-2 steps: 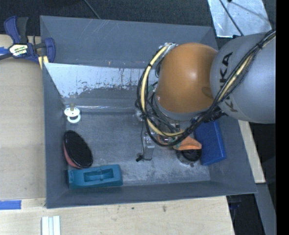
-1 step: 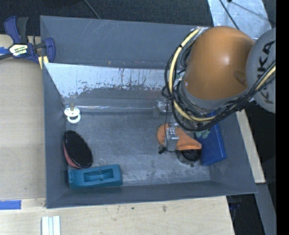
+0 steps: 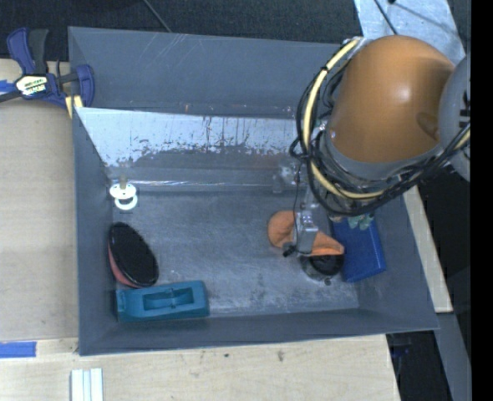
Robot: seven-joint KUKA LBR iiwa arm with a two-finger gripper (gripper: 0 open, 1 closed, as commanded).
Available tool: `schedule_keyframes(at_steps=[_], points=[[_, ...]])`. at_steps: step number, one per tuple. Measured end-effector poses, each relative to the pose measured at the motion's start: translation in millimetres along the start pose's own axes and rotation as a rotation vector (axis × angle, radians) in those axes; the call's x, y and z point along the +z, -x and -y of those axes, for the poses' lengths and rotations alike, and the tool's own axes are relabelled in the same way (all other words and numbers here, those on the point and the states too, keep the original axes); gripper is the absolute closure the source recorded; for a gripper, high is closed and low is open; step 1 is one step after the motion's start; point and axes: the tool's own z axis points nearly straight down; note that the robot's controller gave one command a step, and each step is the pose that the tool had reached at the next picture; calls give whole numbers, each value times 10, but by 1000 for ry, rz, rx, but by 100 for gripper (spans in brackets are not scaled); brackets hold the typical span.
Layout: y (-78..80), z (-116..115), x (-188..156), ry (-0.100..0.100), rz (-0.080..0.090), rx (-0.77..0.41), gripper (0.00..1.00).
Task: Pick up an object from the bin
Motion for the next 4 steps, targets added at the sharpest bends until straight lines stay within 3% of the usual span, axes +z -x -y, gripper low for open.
schedule_keyframes(at_steps=[1,2,3,4], points=[[33,74,-63,-2,9,-70,0],[140,288,272,1,4,-88,0],[94,412,544,-1,3,-86,0],[345,435,876,0,7,-41,0]])
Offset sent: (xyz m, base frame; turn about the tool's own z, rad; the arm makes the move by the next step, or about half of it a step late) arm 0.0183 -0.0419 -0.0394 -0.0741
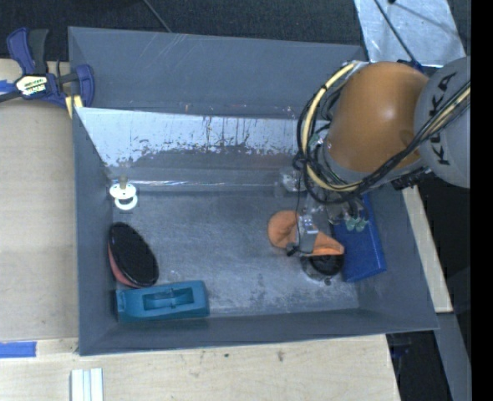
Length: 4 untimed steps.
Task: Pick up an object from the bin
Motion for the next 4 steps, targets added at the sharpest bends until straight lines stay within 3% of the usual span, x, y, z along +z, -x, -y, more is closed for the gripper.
schedule_keyframes(at_steps=[1,2,3,4], points=[[11,71,182,0,-4,-20,0],[-54,151,559,0,-3,61,0],[-146,379,814,0,-6,64,100],[-146,379,814,0,-6,65,100]])
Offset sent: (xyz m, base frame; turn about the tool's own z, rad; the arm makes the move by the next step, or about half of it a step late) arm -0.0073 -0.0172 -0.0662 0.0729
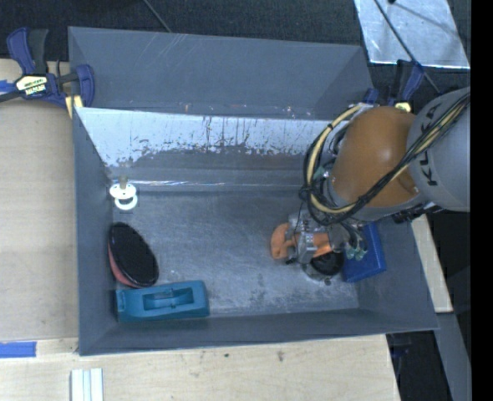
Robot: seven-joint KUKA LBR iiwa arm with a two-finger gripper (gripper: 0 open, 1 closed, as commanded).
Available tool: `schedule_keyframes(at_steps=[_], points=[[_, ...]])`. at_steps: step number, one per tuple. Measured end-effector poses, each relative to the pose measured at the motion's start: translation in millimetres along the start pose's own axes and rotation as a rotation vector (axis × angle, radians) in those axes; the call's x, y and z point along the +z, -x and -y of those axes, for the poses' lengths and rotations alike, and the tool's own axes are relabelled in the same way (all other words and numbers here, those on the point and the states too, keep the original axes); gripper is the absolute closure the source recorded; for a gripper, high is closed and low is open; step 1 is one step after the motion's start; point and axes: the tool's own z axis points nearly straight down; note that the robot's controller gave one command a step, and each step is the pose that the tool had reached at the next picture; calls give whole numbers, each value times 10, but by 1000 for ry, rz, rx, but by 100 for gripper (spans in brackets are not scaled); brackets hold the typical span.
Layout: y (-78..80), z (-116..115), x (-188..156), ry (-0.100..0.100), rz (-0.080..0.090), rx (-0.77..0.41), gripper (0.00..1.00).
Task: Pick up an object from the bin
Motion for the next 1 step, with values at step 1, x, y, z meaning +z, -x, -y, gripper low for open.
schedule_keyframes(at_steps=[1], points=[[-74,-111,-1417,0,2,-15,100]])
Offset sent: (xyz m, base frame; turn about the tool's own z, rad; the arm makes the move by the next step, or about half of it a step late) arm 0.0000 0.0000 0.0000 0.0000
